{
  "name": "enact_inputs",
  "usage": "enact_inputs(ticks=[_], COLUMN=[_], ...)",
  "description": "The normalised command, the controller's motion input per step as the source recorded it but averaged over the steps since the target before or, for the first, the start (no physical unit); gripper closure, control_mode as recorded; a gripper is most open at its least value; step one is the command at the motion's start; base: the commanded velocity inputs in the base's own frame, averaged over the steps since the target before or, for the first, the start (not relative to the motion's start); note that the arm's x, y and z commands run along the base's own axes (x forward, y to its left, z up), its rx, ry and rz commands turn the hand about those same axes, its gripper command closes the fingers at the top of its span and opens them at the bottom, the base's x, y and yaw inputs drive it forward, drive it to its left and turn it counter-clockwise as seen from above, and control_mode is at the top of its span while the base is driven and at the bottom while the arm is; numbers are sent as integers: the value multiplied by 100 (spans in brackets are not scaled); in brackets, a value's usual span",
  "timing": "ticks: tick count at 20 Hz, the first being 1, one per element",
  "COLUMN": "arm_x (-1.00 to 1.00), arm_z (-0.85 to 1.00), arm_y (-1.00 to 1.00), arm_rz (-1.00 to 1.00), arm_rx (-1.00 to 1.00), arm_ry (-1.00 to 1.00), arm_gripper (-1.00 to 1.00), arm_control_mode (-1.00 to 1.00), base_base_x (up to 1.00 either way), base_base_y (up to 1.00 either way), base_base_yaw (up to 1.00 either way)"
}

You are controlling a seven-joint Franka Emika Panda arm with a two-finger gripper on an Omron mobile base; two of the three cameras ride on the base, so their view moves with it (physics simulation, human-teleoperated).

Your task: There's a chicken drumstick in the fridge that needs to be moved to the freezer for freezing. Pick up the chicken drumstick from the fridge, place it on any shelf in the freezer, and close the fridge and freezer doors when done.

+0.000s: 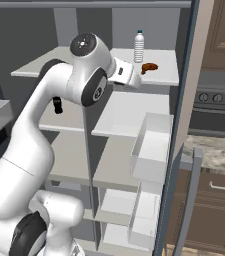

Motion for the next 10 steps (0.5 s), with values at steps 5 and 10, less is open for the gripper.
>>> enact_inputs(ticks=[5,10], arm_x=[26,42], arm_z=[9,0], arm_y=[-17,0], arm_rz=[0,0], arm_rx=[0,0], arm_ry=[-4,-5], arm_gripper=[-100,-100], arm_control_mode=[-100,-100], base_base_x=[0,0], base_base_y=[0,0], base_base_yaw=[0,0])
